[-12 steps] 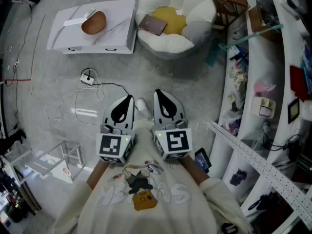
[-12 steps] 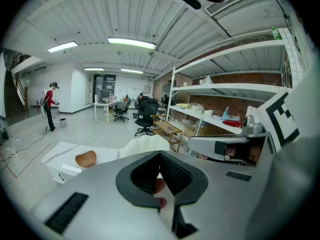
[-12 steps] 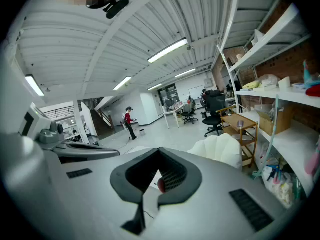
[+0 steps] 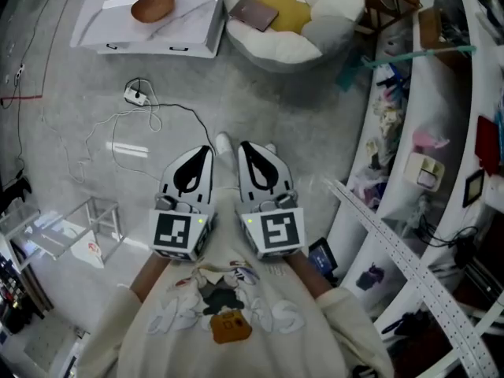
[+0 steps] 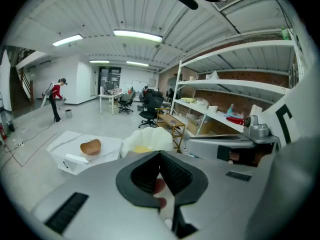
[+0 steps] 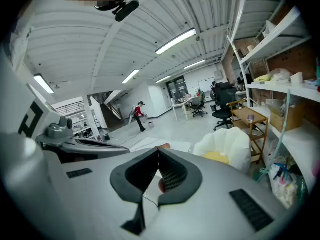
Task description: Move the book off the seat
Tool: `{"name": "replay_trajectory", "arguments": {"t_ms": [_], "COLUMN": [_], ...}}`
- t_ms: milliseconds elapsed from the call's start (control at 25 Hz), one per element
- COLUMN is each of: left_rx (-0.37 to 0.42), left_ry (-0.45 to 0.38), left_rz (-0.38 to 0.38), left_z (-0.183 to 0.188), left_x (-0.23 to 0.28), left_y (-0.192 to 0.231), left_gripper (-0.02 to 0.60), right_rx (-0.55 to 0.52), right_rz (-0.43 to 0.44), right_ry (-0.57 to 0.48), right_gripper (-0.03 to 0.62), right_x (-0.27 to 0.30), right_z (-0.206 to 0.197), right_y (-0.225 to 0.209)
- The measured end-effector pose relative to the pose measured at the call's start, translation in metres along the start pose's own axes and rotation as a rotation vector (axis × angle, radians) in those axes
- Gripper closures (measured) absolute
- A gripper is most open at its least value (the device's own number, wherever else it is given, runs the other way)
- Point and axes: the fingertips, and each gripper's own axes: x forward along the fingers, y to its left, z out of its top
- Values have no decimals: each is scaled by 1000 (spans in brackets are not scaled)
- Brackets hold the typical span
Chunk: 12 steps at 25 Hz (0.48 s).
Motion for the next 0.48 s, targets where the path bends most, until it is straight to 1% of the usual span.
{"name": "replay_trajectory", "arguments": {"t_ms": [120,200,320,480], "left_rx": [-43,-70,-83,-101], "left_ry": [17,9,-23,-82], "left_rz": [0,-9,-18,-8], "left_z": [-9,-9,-1,12], "left_x": [1,-1,-4,-13], "left_y": [6,11,19,40], "left_gripper": [571,572,571,572], "right_rx": [-29,-51,-84,-143], "right_rz": [33,24,0,-7], "right_ry": [-19,-16,-10,-33], "right_gripper": [586,585,586,586], "right_x": [1,0,0,7], "right_z": [2,4,7,22], "right_y": [12,16,21,35]}}
